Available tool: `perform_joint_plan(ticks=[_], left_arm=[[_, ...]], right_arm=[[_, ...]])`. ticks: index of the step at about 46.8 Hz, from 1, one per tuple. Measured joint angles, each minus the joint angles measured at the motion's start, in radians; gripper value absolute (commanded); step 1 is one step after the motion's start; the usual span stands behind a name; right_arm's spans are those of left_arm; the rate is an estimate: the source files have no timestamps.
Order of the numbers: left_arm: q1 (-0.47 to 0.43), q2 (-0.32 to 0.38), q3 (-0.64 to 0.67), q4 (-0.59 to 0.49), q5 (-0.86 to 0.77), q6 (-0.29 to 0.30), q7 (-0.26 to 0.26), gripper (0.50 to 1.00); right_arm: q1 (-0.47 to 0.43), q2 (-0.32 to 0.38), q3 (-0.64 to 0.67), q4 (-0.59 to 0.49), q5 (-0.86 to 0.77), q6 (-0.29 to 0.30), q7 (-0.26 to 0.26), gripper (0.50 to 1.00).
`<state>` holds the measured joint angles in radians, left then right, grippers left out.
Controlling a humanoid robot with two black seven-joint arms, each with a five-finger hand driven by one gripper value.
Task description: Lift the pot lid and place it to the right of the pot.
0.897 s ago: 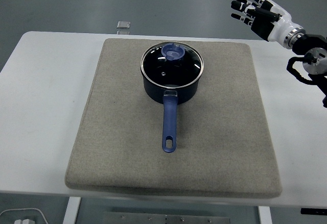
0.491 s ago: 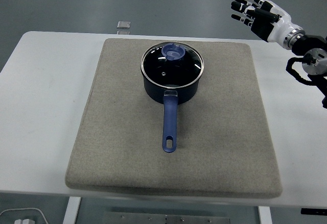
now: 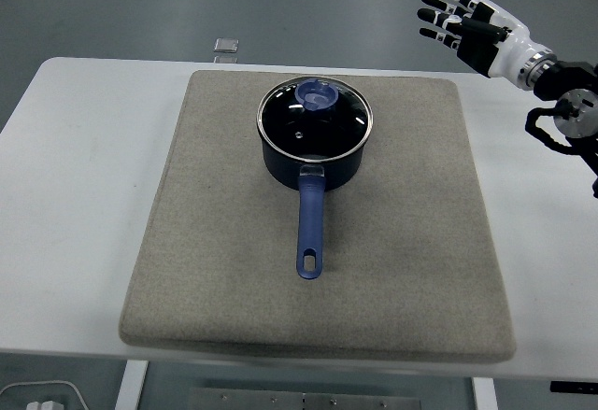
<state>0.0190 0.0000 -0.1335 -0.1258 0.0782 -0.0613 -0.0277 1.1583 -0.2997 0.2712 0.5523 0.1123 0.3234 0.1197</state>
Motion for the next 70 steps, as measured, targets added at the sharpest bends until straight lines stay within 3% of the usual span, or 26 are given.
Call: perform_joint_plan(ticks=[13,26,35,52,70], left_arm=[[0.0,0.0,0.0,0.0,0.0,0.0,0.0,1.0],[0.001,0.0,0.0,0.0,0.0,0.0,0.0,1.0],[0.0,0.0,0.0,0.0,0.0,0.0,0.0,1.0],[0.001,0.0,0.0,0.0,0.0,0.0,0.0,1.0],[0.001,0.0,0.0,0.0,0.0,0.0,0.0,1.0]], right_arm=[[0.008,0.001,0.003,0.005,-0.02,0.014,0.0,0.924],[0.034,-0.005,0.002,0.005,-0.076,0.068,0.0,0.924],[0.051,-0.02,0.006,0.026,-0.194,0.107,0.001,0.923],[0.125,-0.057,0.008,0.206,-0.478,0.099,0.011,0.924],[0.198,-0.039,0.006,0.266,-0.811,0.107,0.011,0.924]])
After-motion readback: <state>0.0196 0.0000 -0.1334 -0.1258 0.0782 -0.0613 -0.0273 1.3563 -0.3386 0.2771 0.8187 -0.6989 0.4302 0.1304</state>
